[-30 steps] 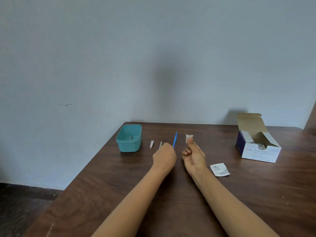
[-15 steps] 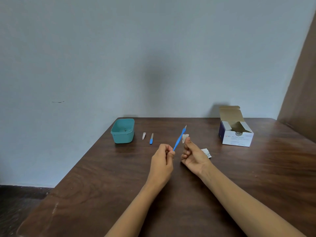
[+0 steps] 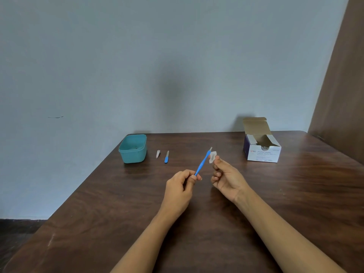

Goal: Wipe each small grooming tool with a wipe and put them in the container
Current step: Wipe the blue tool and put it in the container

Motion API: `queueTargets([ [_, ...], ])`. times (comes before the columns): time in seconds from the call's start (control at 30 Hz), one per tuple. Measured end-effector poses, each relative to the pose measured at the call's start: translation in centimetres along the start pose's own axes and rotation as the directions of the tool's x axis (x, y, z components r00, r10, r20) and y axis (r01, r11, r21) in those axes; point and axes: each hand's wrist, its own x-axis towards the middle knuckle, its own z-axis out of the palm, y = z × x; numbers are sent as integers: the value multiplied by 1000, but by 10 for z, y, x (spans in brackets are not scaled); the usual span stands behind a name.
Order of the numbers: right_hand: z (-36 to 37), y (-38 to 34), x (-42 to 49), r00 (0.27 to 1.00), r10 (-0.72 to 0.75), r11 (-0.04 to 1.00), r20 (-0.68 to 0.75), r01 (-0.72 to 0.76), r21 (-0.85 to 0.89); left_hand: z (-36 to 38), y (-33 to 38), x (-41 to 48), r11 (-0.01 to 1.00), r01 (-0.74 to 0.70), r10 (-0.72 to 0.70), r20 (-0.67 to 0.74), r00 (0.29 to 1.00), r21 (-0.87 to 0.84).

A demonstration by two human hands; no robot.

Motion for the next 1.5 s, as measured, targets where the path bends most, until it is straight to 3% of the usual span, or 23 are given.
queueTargets([
  [0.57,1,-8,-8,996,-82,995,-46,79,-69,0,5,-2,998,3,-10,102,995,64],
  [0.8,-1,-10,-5,957,-245,923,-154,182,-340,4,3,-4,991,-59,43,134,990,118],
  [1.03,-3,-11,-5,963,-199,940,-183,135,-312,4,5,-5,985,-99,78,148,986,143],
  [1.3,-2,-7,-3,938,-265,919,-222,176,-353,4,6,-3,982,-82,58,142,988,171],
  [1.5,-6,-7,3,967,-185,954,-178,133,-268,4,4,-2,980,-70,46,132,990,184],
])
